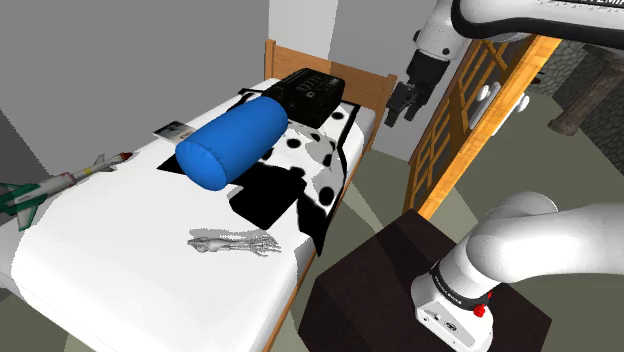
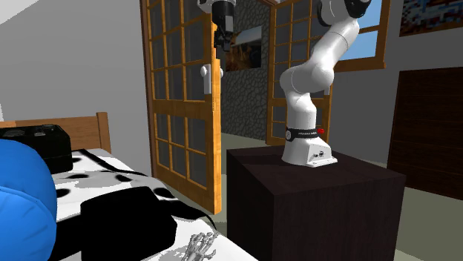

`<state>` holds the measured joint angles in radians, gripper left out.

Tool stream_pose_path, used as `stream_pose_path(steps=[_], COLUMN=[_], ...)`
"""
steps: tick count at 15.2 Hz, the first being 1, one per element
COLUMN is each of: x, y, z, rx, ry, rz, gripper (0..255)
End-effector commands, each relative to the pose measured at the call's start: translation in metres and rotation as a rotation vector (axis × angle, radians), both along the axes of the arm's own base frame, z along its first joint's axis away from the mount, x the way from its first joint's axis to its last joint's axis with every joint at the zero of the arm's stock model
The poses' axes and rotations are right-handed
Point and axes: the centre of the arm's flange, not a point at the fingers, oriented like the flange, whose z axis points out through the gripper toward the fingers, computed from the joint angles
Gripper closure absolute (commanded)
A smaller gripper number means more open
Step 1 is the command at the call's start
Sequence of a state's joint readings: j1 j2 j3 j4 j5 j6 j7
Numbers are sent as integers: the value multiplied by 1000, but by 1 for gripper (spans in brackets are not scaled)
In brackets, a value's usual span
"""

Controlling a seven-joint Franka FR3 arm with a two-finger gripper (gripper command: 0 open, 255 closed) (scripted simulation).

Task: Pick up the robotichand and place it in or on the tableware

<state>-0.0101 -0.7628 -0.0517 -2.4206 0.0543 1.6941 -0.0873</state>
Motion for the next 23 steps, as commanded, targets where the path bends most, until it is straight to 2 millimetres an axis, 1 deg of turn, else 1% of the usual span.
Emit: stream_pose_path(steps=[1, 7, 12, 18, 23], x=[0, 47, 82, 118, 143], y=[0, 47, 89, 143, 189], z=[0, -48, -89, -140, -184], rx=[0, -25, -46, -71, -92], ry=[0, 6, 12, 18, 23], rz=[0, 111, 204, 316, 408], gripper=[0, 0, 0, 0, 0])
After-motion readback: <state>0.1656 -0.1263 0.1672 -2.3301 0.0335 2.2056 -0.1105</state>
